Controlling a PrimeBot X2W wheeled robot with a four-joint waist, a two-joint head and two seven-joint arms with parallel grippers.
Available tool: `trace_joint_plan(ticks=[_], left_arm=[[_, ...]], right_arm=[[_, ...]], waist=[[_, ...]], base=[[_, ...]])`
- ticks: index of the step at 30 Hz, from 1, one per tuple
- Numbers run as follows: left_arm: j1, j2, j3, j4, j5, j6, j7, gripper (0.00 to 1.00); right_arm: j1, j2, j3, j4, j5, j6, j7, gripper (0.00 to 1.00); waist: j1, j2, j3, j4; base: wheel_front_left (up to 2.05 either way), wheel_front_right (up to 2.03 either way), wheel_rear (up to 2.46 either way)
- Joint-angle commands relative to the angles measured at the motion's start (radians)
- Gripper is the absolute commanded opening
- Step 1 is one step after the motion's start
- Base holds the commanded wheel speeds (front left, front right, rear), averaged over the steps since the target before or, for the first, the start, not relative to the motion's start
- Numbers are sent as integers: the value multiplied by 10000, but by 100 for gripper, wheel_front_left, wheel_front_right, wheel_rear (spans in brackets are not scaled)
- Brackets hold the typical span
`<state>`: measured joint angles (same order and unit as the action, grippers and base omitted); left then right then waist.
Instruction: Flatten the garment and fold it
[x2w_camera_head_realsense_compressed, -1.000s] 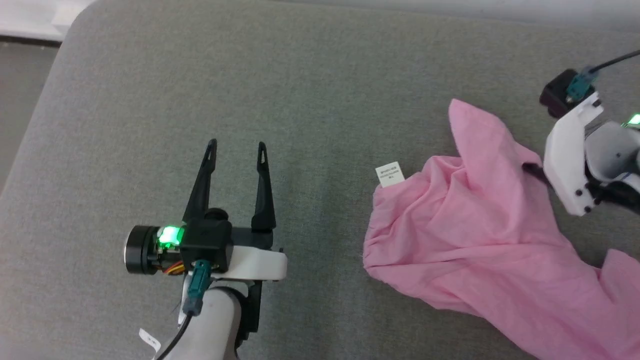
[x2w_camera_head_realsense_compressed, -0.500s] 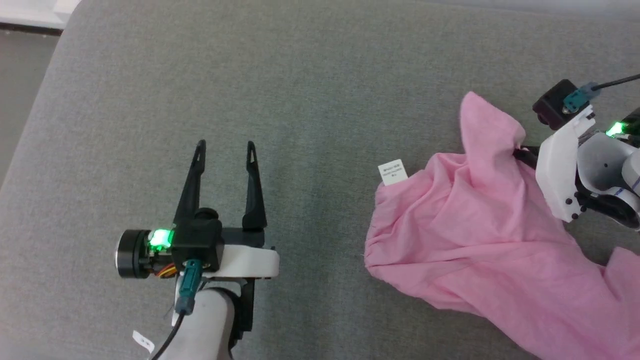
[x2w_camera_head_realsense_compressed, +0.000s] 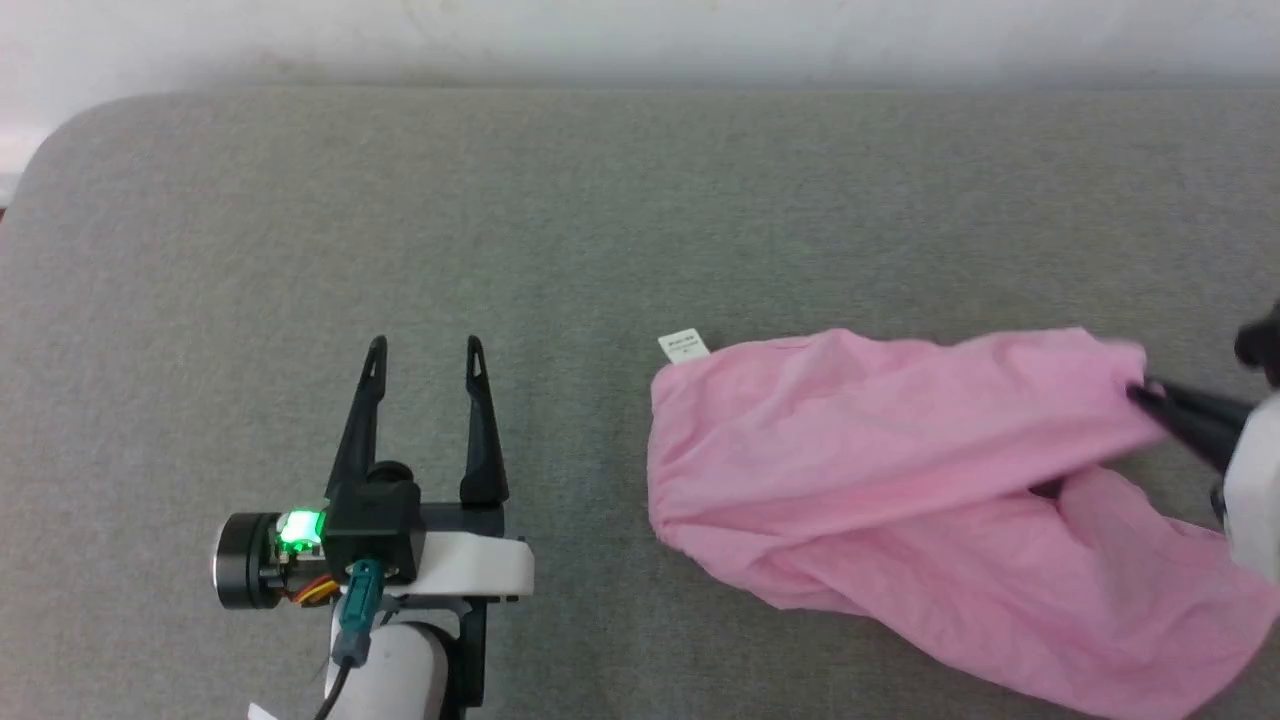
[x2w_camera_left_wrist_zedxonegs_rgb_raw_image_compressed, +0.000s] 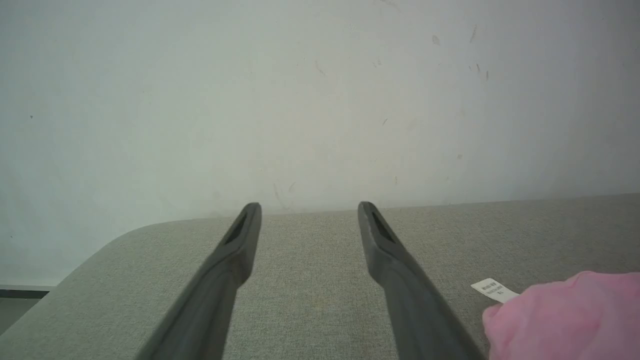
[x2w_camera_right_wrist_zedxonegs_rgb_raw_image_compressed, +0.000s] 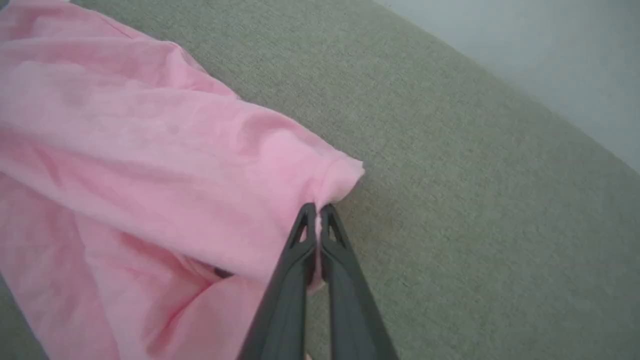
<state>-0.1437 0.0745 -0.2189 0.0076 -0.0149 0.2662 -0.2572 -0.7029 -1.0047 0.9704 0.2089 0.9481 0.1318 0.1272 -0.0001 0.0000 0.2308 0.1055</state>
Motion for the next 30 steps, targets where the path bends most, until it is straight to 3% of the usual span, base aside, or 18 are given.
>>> trace_joint_plan(ticks=[1,7,8,14,15,16,23,26,30], left_arm=[[177,127,99,-58,2,-5,-45,100],[312,201,150,-50,26,-48,-45,100],[315,202,132,-22,34,-76,-45,100],[236,235,41,97,69,-190,-45,100],[203,270,55,116,70,-211,-45,100],[159,325,84,135,67,-241,-45,100],[-784,1052,384,475,20,-808,-45,100],[-1572,1397,446,1081,-92,-1281,-45,100],[-2892,1700,248,2398,-342,-2203,118,100]], right_arm=[[951,-67,-299,-35,107,-11,-216,0],[2879,419,-774,286,106,-11,-322,0],[3440,837,-909,586,95,-11,-288,0],[4181,1710,-1298,1393,-349,-11,-311,0],[4253,1846,-1461,1459,-441,-11,-440,38],[4315,1947,-1658,1495,-547,-11,-594,100],[4711,2408,-4010,1133,-2137,-11,-2218,100],[5063,2859,-5384,647,-3055,-11,-2711,100],[5631,3992,-7180,-315,-4518,-11,-3099,100]], waist=[[1,0,-484,-603],[1,0,-627,-892],[1,0,-661,-958],[1,0,-826,-1007],[1,0,-878,-1027],[1,0,-927,-1048],[1,0,-1232,-1210],[1,0,-1284,-1297],[1,0,-1306,-1427]], base=[[0,0,0],[0,0,0],[0,0,0],[0,0,0],[0,0,0],[0,0,0],[0,0,0],[0,0,0],[0,0,0]])
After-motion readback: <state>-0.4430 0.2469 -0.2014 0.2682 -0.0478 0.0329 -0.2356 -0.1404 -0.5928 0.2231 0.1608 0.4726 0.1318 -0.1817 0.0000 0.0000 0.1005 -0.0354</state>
